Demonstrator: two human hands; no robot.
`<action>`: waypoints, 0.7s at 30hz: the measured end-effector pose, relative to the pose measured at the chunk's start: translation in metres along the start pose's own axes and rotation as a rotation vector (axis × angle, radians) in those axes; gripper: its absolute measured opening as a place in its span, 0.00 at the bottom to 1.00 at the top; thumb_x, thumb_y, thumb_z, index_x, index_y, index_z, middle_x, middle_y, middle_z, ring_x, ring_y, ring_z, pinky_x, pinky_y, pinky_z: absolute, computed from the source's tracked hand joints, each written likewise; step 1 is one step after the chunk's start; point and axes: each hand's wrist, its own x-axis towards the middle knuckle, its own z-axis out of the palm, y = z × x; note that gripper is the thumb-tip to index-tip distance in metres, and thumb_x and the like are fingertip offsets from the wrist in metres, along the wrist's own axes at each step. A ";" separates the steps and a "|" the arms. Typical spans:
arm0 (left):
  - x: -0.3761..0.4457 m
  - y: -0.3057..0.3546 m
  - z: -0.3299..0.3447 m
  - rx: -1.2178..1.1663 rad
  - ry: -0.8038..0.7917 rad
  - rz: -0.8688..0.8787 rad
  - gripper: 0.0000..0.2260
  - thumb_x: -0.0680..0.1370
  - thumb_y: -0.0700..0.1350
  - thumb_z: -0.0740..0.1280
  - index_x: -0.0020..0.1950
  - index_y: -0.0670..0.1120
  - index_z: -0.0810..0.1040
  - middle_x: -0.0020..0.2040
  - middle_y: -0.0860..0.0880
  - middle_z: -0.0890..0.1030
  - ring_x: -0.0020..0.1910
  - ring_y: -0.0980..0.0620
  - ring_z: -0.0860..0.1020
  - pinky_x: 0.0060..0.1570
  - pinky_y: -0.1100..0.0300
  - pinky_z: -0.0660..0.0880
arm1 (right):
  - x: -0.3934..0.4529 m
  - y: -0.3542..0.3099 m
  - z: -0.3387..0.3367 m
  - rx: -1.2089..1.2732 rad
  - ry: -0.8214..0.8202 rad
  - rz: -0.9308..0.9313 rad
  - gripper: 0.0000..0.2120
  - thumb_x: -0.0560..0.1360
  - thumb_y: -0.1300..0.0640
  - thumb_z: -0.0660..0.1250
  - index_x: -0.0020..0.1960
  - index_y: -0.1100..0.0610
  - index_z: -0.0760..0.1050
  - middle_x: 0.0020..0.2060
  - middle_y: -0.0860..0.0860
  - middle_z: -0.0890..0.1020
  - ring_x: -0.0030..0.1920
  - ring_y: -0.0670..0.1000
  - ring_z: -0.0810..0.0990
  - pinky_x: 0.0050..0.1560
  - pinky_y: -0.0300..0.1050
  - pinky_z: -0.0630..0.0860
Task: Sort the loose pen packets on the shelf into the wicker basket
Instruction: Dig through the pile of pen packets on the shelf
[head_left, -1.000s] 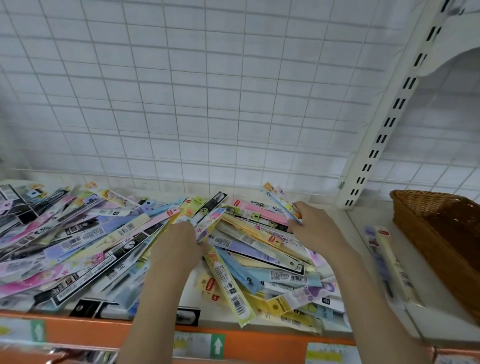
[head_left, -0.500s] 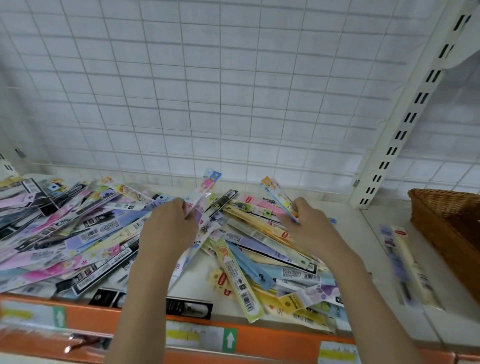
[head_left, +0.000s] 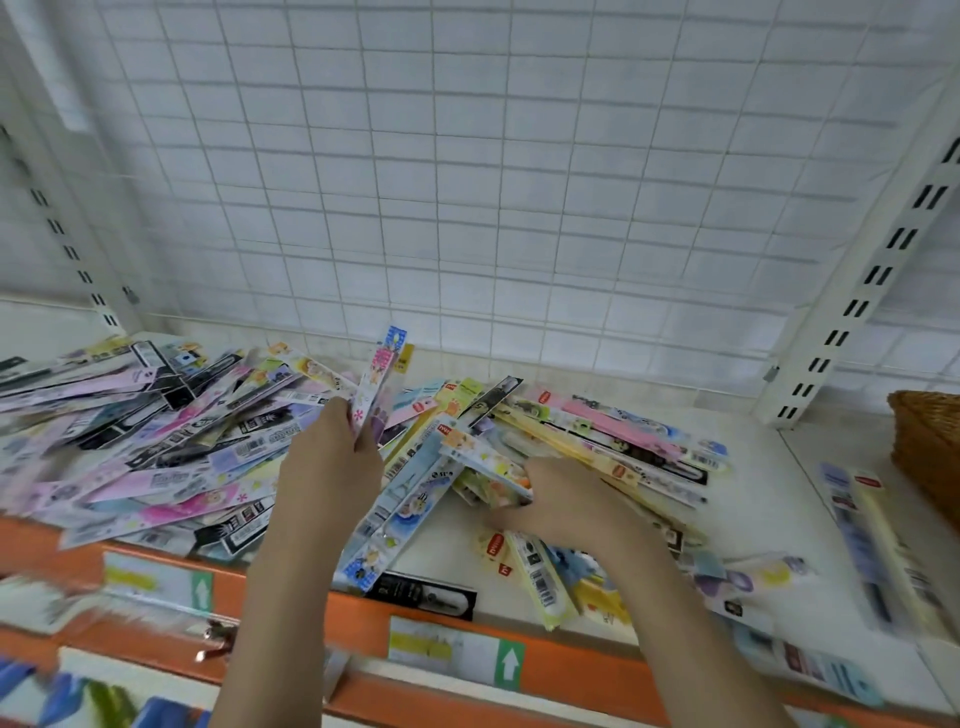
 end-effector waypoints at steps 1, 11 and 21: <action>-0.002 -0.002 -0.001 0.006 0.013 0.007 0.15 0.80 0.43 0.57 0.34 0.48 0.60 0.30 0.47 0.69 0.29 0.47 0.69 0.28 0.57 0.60 | -0.001 -0.001 -0.003 0.003 -0.006 0.005 0.21 0.72 0.39 0.64 0.36 0.55 0.64 0.30 0.49 0.66 0.28 0.48 0.64 0.28 0.41 0.59; -0.008 -0.010 0.008 0.111 -0.088 0.027 0.22 0.73 0.57 0.67 0.33 0.45 0.61 0.29 0.49 0.63 0.28 0.50 0.62 0.28 0.58 0.58 | -0.015 0.025 -0.020 0.113 0.124 0.122 0.16 0.76 0.52 0.61 0.34 0.54 0.59 0.30 0.49 0.64 0.29 0.48 0.63 0.29 0.41 0.58; -0.013 -0.008 0.033 0.291 -0.259 0.027 0.19 0.70 0.55 0.71 0.38 0.47 0.63 0.35 0.51 0.69 0.38 0.48 0.70 0.33 0.59 0.63 | -0.023 0.051 -0.018 0.246 0.355 0.214 0.18 0.75 0.42 0.63 0.35 0.53 0.64 0.29 0.48 0.69 0.31 0.48 0.69 0.32 0.44 0.64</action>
